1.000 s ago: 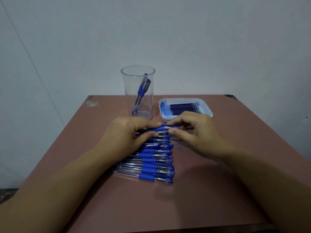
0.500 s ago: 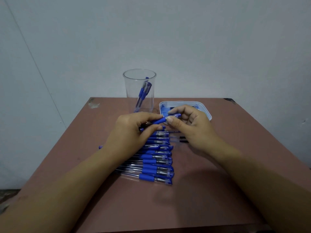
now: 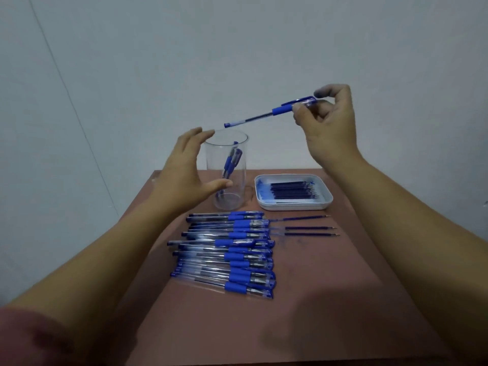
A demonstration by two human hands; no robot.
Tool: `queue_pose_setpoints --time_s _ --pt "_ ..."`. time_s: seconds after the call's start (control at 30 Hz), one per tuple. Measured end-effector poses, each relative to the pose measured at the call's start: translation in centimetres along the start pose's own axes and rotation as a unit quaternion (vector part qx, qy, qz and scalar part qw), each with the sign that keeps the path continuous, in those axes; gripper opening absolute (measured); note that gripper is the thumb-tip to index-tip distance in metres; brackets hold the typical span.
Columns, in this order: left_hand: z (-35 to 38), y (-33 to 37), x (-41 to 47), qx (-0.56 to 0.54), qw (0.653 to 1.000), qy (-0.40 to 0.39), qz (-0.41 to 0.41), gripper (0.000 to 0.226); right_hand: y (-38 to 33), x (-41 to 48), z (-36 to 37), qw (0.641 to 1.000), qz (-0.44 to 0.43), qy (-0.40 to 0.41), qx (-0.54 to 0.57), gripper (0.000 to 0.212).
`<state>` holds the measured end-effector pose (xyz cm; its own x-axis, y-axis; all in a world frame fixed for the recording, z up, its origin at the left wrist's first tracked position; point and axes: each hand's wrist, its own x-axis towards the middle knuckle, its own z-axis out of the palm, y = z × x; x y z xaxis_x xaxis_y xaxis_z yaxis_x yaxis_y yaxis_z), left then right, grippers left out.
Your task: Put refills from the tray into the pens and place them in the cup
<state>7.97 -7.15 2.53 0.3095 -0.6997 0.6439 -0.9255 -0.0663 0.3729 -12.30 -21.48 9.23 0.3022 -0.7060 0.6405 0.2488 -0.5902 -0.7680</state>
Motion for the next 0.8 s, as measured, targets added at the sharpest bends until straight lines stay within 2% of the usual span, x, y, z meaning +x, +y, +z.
queue_pose_setpoints --time_s 0.1,0.27,0.4,0.5,0.6,0.7,0.8 --pt "0.6 -0.5 0.1 -0.024 1.0 -0.01 0.005 0.096 1.1 1.4 1.8 0.998 -0.021 -0.025 -0.049 0.03" --pt "1.2 -0.6 0.0 -0.094 0.995 -0.009 -0.015 0.095 2.5 2.3 4.8 0.985 -0.019 -0.113 -0.129 0.023" --pt "1.5 -0.9 0.1 -0.105 0.994 -0.016 -0.023 0.095 3.0 2.0 5.9 0.959 -0.033 -0.196 -0.203 0.006" --pt "1.6 -1.0 0.1 -0.105 0.994 -0.018 -0.023 0.096 3.9 1.6 5.9 0.933 -0.041 -0.243 -0.263 0.02" --pt "1.6 -0.9 0.1 -0.1 0.994 -0.021 -0.028 0.097 3.9 1.3 5.5 0.93 -0.027 -0.251 -0.266 0.027" --pt "1.4 -0.6 0.0 -0.084 0.995 -0.021 -0.041 0.1 3.4 0.9 4.9 0.933 -0.034 -0.236 -0.268 0.024" --pt "1.1 0.4 -1.0 -0.025 0.998 0.003 -0.064 0.104 2.5 -0.2 3.7 0.942 -0.032 -0.219 -0.253 0.025"
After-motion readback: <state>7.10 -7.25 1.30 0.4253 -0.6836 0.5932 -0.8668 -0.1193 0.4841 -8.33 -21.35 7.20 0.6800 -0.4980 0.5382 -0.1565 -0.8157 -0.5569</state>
